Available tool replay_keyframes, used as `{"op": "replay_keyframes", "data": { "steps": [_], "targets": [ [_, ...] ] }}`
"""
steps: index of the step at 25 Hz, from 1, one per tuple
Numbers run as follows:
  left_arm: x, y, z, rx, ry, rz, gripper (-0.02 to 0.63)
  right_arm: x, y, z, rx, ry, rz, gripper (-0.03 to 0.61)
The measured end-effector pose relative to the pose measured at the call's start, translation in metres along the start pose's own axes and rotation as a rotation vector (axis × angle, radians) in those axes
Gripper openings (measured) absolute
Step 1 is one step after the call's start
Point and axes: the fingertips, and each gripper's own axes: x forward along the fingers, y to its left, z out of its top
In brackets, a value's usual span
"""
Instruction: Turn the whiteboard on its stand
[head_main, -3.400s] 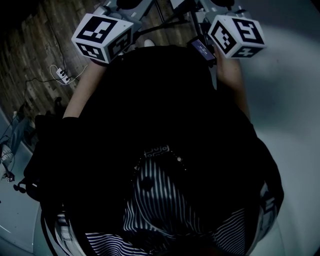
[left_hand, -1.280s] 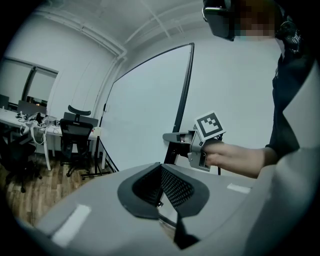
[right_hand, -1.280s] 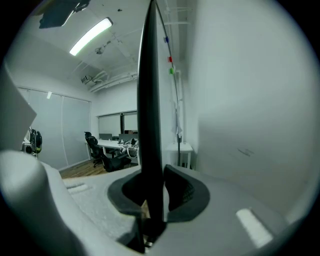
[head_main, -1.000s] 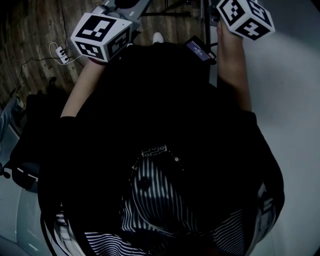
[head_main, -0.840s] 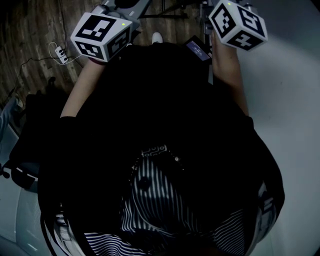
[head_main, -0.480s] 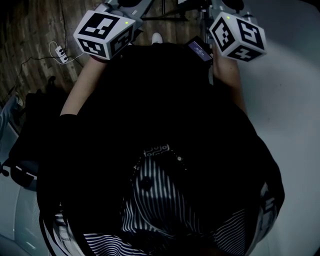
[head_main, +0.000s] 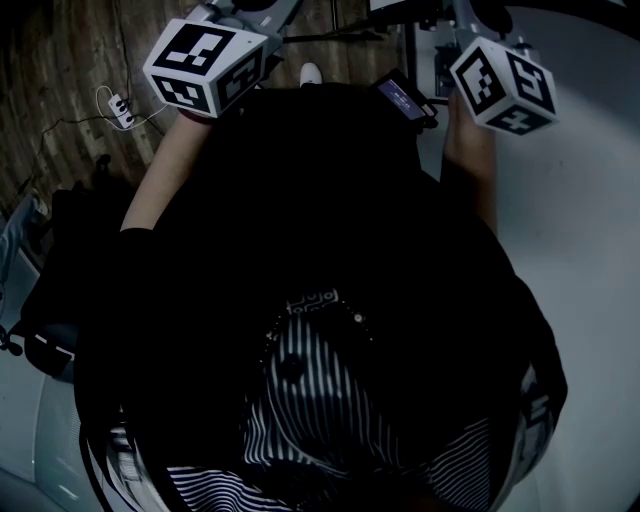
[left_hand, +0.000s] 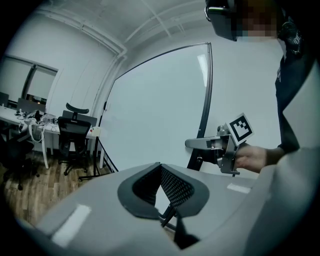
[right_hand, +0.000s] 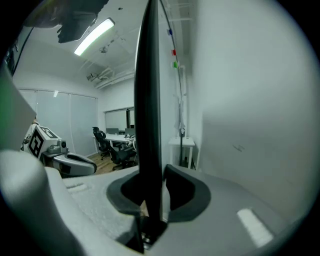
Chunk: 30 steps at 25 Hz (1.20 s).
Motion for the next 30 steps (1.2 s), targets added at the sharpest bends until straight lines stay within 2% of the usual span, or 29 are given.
{"op": "replay_keyframes", "data": {
  "steps": [5, 11, 16, 20, 24, 27, 28, 30],
  "targets": [
    [0.012, -0.012, 0.004, -0.005, -0.005, -0.030, 0.003, -0.018, -0.006, -0.004, -0.010, 0.004, -0.025, 0.087],
    [0.033, -0.055, 0.014, 0.027, -0.022, -0.081, 0.004, -0.034, -0.011, -0.002, -0.002, -0.019, -0.004, 0.087],
    [0.036, -0.088, 0.019, 0.034, -0.028, -0.107, 0.004, -0.049, -0.006, 0.005, -0.010, -0.005, 0.072, 0.109],
    [0.041, -0.101, 0.008, 0.048, -0.003, -0.112, 0.003, -0.063, -0.002, -0.003, -0.005, 0.018, 0.141, 0.113],
    [0.044, -0.098, 0.019, 0.068, -0.019, -0.111, 0.003, -0.077, -0.002, -0.002, -0.067, -0.036, 0.183, 0.112],
    [0.042, -0.103, 0.028, 0.071, -0.027, -0.114, 0.004, -0.105, -0.020, -0.003, -0.077, -0.076, 0.192, 0.067],
    [0.041, -0.108, 0.030, 0.070, -0.027, -0.115, 0.004, -0.118, -0.026, -0.003, -0.074, -0.086, 0.192, 0.013],
    [0.040, -0.113, 0.032, 0.069, -0.026, -0.114, 0.004, -0.135, -0.030, -0.004, -0.070, -0.105, 0.221, 0.002]
  ]
}}
